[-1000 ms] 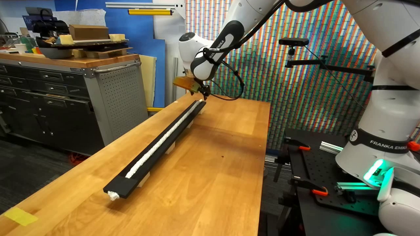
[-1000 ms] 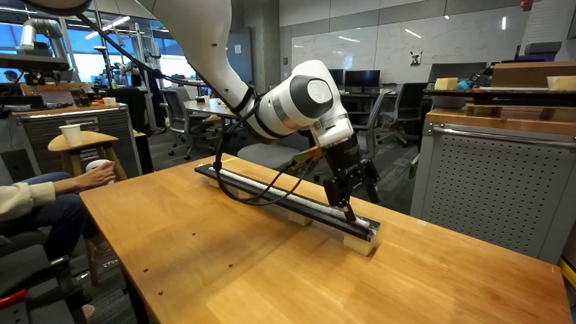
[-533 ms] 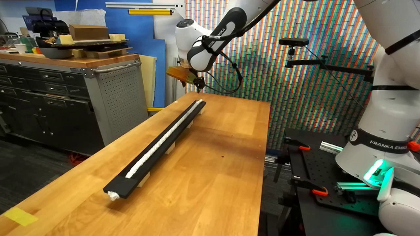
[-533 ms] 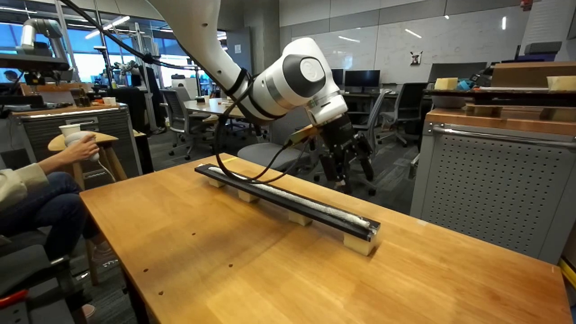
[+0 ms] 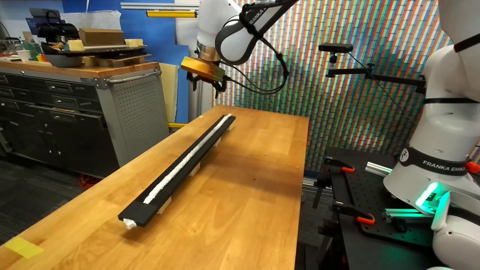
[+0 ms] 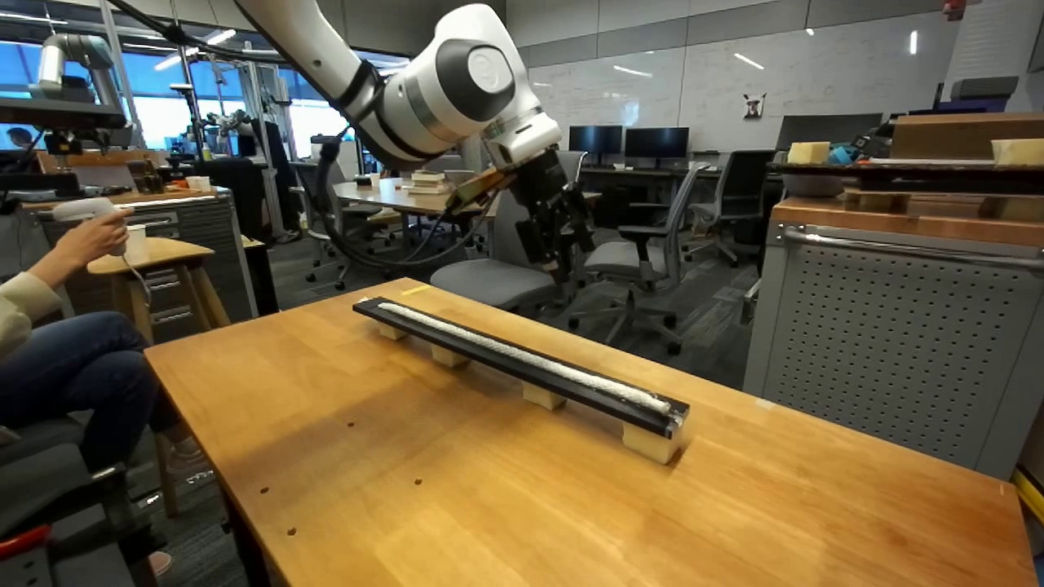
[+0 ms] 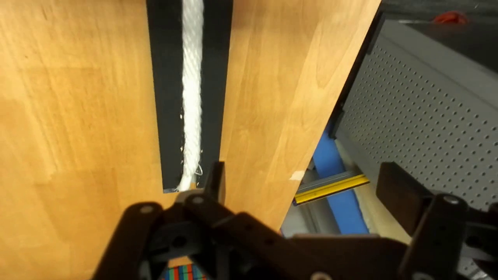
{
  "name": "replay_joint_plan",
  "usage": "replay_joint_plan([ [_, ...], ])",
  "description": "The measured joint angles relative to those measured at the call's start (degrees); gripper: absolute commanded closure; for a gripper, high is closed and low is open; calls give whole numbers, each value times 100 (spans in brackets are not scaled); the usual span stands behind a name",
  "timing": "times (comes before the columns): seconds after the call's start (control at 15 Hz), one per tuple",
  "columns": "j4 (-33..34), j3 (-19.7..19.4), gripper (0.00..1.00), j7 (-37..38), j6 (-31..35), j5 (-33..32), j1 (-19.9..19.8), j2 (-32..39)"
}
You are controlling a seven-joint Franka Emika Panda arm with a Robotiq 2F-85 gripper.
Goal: Lay the white object along the black object and press down on it
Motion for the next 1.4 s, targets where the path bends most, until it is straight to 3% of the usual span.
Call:
replay_joint_plan([
  [0.33, -1083, 761, 0, -1224, 26, 560, -4, -964],
  [0.73, -2189, 1464, 0, -3257, -17, 1792, -18, -1859],
  [1.0, -2581, 1646, 0, -4632, -404, 2645, -20, -2251],
  [1.2, -2702, 1666, 0, -5737, -1165, 3337, -33, -2483],
  [1.4, -2794, 1650, 0, -6056, -1662, 3454, -103, -2660],
])
